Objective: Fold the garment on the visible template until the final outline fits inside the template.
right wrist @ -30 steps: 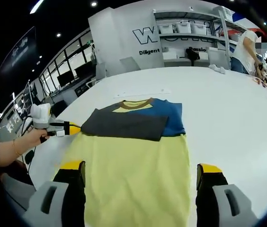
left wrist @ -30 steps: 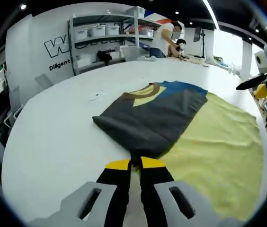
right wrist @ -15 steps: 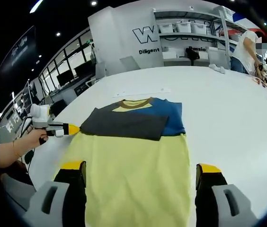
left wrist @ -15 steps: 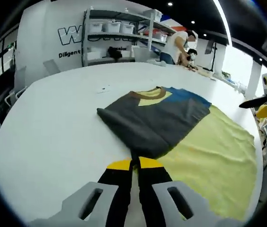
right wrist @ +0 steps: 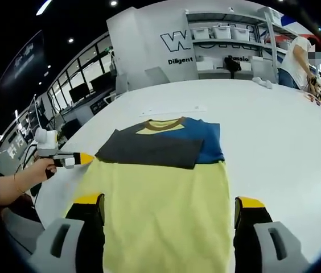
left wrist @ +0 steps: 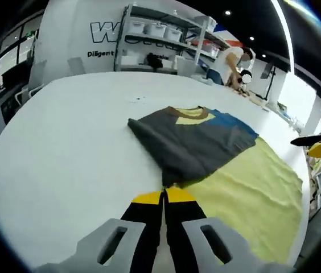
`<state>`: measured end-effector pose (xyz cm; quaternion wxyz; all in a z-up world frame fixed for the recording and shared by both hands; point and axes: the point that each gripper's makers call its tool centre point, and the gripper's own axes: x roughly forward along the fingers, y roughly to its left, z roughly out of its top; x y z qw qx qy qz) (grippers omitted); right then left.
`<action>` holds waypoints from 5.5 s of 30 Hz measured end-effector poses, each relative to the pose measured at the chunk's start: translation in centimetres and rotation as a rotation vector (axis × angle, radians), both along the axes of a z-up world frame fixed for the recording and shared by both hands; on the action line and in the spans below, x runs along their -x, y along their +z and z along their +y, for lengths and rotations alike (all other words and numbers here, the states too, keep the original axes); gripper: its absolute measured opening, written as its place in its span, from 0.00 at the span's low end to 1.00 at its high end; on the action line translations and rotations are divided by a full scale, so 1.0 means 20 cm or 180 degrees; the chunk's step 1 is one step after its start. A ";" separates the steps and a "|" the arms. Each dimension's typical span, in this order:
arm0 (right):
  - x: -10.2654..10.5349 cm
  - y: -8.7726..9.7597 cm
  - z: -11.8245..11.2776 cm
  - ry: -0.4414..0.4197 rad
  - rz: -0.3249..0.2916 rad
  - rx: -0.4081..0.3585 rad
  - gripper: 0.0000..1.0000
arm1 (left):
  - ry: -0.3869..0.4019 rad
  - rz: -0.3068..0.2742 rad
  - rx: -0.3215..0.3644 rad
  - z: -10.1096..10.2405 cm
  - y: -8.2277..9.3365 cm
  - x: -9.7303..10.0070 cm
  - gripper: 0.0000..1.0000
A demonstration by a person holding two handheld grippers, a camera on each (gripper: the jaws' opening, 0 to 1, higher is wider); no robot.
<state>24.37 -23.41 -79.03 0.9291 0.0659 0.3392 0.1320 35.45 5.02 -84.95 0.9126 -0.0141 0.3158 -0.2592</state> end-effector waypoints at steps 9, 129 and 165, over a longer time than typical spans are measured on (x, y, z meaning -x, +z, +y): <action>0.00 0.00 0.02 0.0040 0.0017 -0.0004 0.93 | -0.0245 -0.0192 -0.0139 -0.06 0.08 -0.07 0.08; 0.06 -0.04 0.13 0.0229 0.0097 -0.0092 0.99 | 0.0086 -0.0116 -0.0313 0.35 0.11 -0.14 0.27; 0.36 -0.18 0.23 0.0606 0.0398 0.0120 0.95 | -0.0115 0.0480 -0.0163 0.29 0.12 0.74 0.68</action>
